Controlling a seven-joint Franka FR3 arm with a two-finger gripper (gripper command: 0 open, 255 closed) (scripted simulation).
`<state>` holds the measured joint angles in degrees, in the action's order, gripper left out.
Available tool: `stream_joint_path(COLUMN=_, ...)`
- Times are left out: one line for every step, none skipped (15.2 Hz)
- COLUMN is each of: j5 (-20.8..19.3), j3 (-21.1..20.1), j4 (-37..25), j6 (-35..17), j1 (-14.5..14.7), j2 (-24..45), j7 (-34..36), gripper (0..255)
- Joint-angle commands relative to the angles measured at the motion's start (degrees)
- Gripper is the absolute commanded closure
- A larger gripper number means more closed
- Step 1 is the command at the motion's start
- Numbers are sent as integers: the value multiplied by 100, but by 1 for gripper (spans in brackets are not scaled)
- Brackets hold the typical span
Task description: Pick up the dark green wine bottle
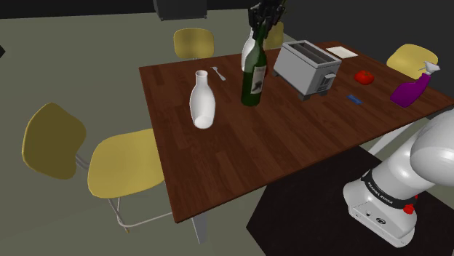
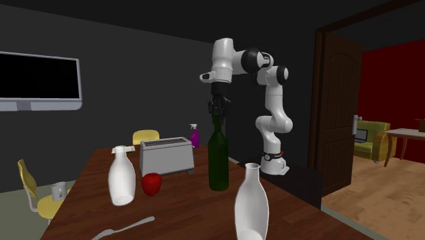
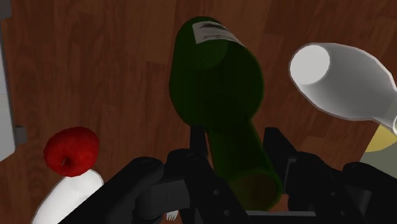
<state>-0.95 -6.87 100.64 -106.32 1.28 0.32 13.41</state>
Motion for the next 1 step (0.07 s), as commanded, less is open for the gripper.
stream_joint_path(j5=-1, j3=-3, j4=-44, j6=40, j1=3, j2=3, j7=5, gripper=255)
